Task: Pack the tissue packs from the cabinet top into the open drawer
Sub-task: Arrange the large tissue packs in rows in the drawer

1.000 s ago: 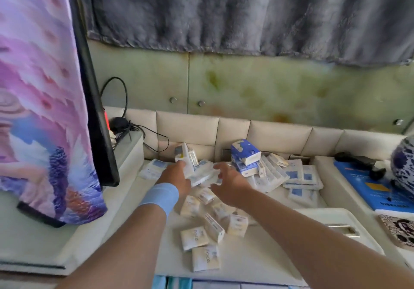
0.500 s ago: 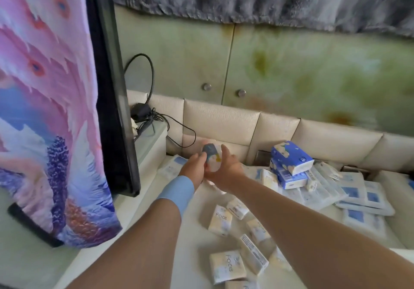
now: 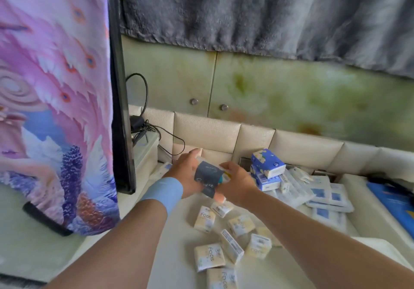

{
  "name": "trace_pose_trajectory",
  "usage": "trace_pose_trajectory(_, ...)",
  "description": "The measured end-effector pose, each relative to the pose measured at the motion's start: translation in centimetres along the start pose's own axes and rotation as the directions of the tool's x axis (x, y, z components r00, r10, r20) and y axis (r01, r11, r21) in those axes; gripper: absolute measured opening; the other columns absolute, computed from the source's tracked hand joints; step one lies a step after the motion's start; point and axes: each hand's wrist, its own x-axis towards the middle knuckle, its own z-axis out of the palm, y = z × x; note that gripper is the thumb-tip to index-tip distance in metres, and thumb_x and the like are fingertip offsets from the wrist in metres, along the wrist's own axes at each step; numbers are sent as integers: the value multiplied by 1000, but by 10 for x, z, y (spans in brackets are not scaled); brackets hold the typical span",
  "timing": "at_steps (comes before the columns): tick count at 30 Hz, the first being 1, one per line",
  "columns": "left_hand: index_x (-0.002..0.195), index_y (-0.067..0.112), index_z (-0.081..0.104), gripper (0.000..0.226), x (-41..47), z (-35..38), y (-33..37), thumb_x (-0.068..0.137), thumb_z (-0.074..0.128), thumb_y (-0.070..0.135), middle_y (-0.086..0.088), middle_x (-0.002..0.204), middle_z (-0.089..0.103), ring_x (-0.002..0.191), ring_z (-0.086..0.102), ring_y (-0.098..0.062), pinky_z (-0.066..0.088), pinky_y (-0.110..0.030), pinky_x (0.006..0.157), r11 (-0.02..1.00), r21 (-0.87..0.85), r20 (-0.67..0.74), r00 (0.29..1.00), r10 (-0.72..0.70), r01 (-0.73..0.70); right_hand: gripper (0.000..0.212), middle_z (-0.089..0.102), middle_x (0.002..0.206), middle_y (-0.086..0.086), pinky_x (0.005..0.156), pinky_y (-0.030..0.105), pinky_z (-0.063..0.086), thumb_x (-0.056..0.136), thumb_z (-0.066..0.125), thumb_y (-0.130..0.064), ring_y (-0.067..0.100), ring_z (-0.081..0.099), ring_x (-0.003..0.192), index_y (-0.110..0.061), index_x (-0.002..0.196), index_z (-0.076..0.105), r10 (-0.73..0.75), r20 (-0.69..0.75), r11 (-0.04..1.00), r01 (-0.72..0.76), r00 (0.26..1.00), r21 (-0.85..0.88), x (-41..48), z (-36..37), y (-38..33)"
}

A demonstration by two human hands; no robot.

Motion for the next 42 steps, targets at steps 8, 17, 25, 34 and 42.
trace_pose_trajectory(8,128,29,53,61,-66,2,67,72,76,31,-2,130,53,110,57,-26,51,-33,89,964,255,240,971,12,-75,57,55,126,-5,70,13,41,80,71,-16,11,53,100,-32,130,49,-58,15,989,59,998,-136,-107,-47,13)
trace_pose_trajectory(17,131,27,51,70,-166,55,129,68,83,34,3,124,52,104,54,-21,45,-28,79,980,160,367,929,54,-120,64,54,127,-4,90,23,44,78,76,-38,16,55,110,-27,134,48,-18,74,921,45,997,-388,-236,-94,59)
trace_pose_trajectory(25,116,33,57,49,-240,117,152,70,74,37,6,110,61,96,60,-20,51,-30,79,968,192,503,863,45,-162,52,65,112,-2,75,26,44,73,75,-37,19,59,92,-28,119,53,95,208,890,10,974,-456,-312,-99,121)
trace_pose_trajectory(34,120,34,55,58,-267,167,165,67,76,47,5,114,61,97,59,-21,54,-35,85,942,275,600,800,-11,-194,41,65,110,-4,77,30,48,77,69,-42,22,60,98,-33,112,49,161,331,781,85,930,-619,-331,-104,169)
trace_pose_trajectory(42,148,32,30,87,-270,219,147,75,75,41,0,153,31,136,38,-28,43,-44,103,738,511,699,712,-59,-440,65,51,134,6,87,31,47,86,65,-44,24,56,118,-23,142,39,337,294,623,22,894,-782,-349,-112,219)
